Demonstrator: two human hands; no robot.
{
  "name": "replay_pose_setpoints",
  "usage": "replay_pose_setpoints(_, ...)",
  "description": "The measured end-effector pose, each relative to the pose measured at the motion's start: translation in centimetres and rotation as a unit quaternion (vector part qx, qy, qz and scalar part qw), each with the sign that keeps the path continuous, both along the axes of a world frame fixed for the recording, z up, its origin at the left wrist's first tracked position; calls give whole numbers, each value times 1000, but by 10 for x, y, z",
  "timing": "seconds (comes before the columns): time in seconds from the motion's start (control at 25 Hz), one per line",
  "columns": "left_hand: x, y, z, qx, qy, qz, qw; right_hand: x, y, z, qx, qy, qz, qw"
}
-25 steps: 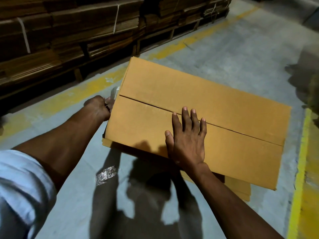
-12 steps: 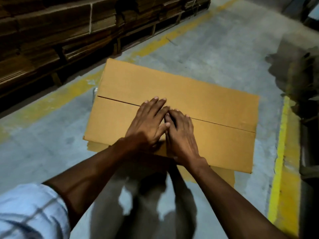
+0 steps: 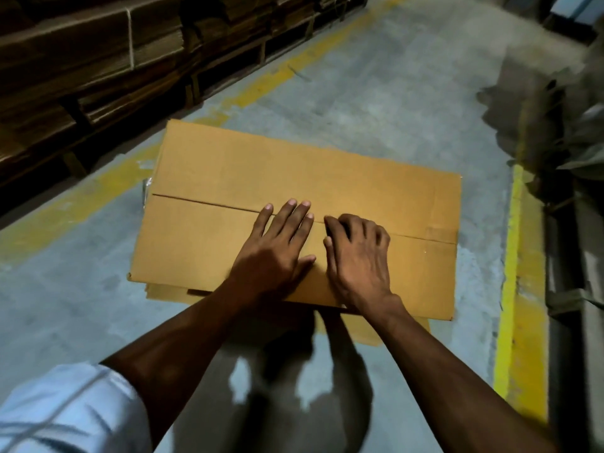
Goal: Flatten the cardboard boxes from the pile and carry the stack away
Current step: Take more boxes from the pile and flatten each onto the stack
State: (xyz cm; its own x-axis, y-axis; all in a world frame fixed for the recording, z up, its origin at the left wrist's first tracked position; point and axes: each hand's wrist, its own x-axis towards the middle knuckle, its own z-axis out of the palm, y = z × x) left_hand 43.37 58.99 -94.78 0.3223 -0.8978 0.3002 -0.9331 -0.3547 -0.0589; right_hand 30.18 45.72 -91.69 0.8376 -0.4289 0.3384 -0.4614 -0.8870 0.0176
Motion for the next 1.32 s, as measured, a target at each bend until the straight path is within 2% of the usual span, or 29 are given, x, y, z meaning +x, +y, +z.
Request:
replay_pose_setpoints(0.28, 4, -9, 14, 64, 16, 27, 997, -53, -55, 11, -39, 24, -96, 994)
replay_pose_setpoints(0.48, -1, -8, 17, 68, 33, 35, 997, -90, -92, 20, -84, 66, -140, 984)
replay_pose_setpoints(0.56, -2, -8, 17, 60, 35, 38, 997, -92, -96, 20, -55, 44, -163, 984)
replay_pose_setpoints(0.68, -2, -6, 15, 52, 31, 43, 997, -82, -96, 16, 59, -60, -204, 975)
replay_pose_setpoints(0.84, -1, -5, 11, 38, 18, 38, 998, -75, -103, 18, 195, -170, -307, 916)
replay_pose_setpoints(1.04, -2, -7, 9, 32, 5, 34, 999, -79, -106, 21, 134, -155, -307, 930)
replay_pose_setpoints(1.12, -1, -7, 10, 37, 4, 32, 999, -81, -117, 23, 192, -210, -371, 884)
replay_pose_setpoints(1.16, -1, -7, 10, 40, 5, 30, 999, -85, -127, 23, 249, -256, -407, 840)
replay_pose_setpoints(1.2, -1, -6, 11, 41, 4, 30, 999, -90, -138, 21, 336, -312, -430, 778)
replay_pose_setpoints(1.28, -1, -6, 12, 38, 6, 36, 999, -102, -156, 17, 566, -402, -402, 597)
replay_pose_setpoints(1.32, -1, -6, 13, 36, 10, 39, 999, -108, -164, 12, 646, -414, -375, 520)
